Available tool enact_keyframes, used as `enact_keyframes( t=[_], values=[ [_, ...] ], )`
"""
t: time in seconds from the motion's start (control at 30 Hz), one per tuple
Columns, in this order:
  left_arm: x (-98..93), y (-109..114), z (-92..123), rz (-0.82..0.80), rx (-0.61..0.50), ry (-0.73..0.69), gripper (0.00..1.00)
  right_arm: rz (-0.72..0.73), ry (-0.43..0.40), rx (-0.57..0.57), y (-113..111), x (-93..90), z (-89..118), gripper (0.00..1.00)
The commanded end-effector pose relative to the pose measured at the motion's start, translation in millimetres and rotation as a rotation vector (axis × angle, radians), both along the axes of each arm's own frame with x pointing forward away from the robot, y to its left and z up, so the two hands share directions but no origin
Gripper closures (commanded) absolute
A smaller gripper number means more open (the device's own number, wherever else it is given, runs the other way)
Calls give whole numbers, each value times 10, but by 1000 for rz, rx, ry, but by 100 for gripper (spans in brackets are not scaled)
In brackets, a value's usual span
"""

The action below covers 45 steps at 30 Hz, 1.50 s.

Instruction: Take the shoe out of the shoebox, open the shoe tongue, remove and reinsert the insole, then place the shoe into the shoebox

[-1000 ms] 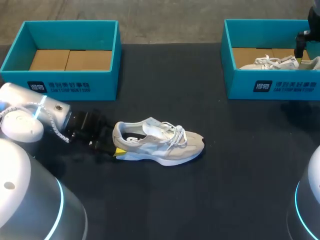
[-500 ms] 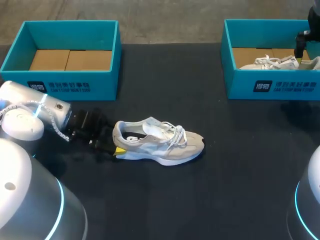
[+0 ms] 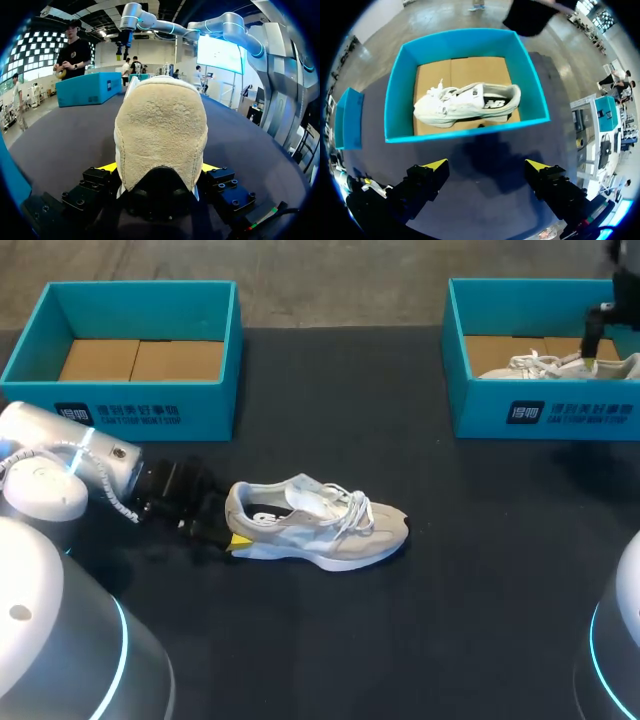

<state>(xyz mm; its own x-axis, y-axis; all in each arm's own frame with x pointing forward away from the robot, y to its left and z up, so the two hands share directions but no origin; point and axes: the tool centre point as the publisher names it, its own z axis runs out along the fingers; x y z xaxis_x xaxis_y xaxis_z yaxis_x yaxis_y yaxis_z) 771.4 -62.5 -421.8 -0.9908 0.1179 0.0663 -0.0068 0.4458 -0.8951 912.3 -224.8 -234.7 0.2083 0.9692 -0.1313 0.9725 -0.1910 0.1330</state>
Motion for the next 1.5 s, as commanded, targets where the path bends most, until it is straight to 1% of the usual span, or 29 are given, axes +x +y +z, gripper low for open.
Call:
enact_keyframes(
  t=[0.03, 0.2, 0.33, 0.37, 0.43, 0.53, 0.6, 0.7, 0.9, 0.97, 1.13, 1.3, 1.37, 1.5],
  values=[
    [16, -3, -10, 0, 1, 0, 100, -4, -2, -55, 339, -85, 52, 0],
    [16, -3, -10, 0, 1, 0, 100, 19, 16, -22, 699, -236, 67, 0],
    [16, -3, -10, 0, 1, 0, 100, 20, 49, -12, 986, -372, 51, 0],
    [16, -3, -10, 0, 1, 0, 100, 19, 59, -27, 1056, -413, 47, 0],
    [16, -3, -10, 0, 1, 0, 100, 25, 69, 7, 1176, -497, 33, 0],
    [16, -3, -10, 0, 1, 0, 100, 25, 83, -5, 1378, -624, -6, 0],
    [16, -3, -10, 0, 1, 0, 100, 47, 93, 42, 1508, -710, -39, 0],
    [16, -3, -10, 0, 1, 0, 100, 69, 91, 33, 1711, -827, -51, 0],
    [16, -3, -10, 0, 1, 0, 100, 130, 125, 106, 2088, -1034, -65, 0],
    [16, -3, -10, 0, 1, 0, 100, 141, 133, 122, 2187, -1085, -68, 0],
    [16, -3, -10, 0, 1, 0, 100, 161, 144, 94, 2435, -1198, -106, 0],
    [16, -3, -10, 0, 1, 0, 100, 208, 162, 95, 2604, -1264, -120, 0],
    [16, -3, -10, 0, 1, 0, 100, 241, 187, 93, 2648, -1269, -125, 0],
    [16, -3, -10, 0, 1, 0, 100, 241, 187, 93, 2648, -1269, -125, 0]
  ],
)
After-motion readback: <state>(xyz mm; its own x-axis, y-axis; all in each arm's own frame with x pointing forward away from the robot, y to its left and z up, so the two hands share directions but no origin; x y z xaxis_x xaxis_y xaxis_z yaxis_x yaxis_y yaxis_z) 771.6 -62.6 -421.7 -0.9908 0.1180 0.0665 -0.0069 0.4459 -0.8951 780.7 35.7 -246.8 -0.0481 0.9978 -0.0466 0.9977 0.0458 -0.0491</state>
